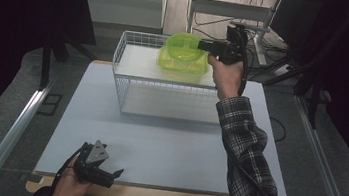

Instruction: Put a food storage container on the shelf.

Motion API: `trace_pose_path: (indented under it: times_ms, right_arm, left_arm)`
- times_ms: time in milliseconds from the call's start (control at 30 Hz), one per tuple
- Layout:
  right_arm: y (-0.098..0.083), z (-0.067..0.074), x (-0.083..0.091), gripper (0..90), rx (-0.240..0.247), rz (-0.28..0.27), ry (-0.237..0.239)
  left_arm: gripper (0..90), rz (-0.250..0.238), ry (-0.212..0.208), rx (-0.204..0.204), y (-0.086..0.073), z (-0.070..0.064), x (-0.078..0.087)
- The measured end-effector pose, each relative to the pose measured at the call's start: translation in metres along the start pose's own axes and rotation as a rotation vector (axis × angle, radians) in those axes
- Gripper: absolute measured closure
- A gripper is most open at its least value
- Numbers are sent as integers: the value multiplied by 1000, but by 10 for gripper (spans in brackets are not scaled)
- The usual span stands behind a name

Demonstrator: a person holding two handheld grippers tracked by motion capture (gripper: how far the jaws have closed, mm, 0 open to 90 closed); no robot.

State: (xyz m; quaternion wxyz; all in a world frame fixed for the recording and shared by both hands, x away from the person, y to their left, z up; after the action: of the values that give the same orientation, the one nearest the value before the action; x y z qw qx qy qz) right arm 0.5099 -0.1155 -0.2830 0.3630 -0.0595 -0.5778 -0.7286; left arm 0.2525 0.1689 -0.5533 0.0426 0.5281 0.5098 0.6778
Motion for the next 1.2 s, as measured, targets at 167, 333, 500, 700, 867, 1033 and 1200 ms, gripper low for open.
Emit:
trace_pose_path:
  times_ms: [167, 333, 500, 700, 867, 1033, 1200]
  right_arm:
    - [-1, -1, -1, 688, 2, -2, -10]
    - [-1, -2, 2, 627, 13, -8, 6]
    - [-1, -3, 8, 510, 27, -18, 33]
    - [-5, -2, 14, 436, 59, -11, 55]
    - [-9, -1, 21, 374, 88, -10, 70]
    - [-16, 0, 27, 327, 142, -9, 70]
    - [-23, 1, 30, 292, 179, -14, 67]
  left_arm:
    - [10, 3, 1, -3, 0, 0, 0]
    - [10, 1, 3, -2, 0, 0, 0]
    - [10, -1, 3, -1, 0, 0, 0]
    - [10, 2, 5, -1, 0, 0, 0]
    - [10, 2, 6, 0, 0, 0, 0]
    - [9, -6, 6, 5, 1, 0, 1]
    - [9, -7, 5, 6, 0, 0, 1]
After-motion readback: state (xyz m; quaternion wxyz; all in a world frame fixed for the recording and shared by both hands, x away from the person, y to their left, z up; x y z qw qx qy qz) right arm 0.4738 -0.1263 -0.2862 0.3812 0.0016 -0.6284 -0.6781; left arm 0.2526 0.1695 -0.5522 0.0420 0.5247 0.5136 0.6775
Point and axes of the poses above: each handheld gripper's, and its own axes: x roughly backward along the jaws, y roughly out of its top, z roughly to its left, the point moved 4 cm from there along -x, roughly forward along the jaws, and after that the axes turned 12 degrees about -y, right-handed, at the moved point
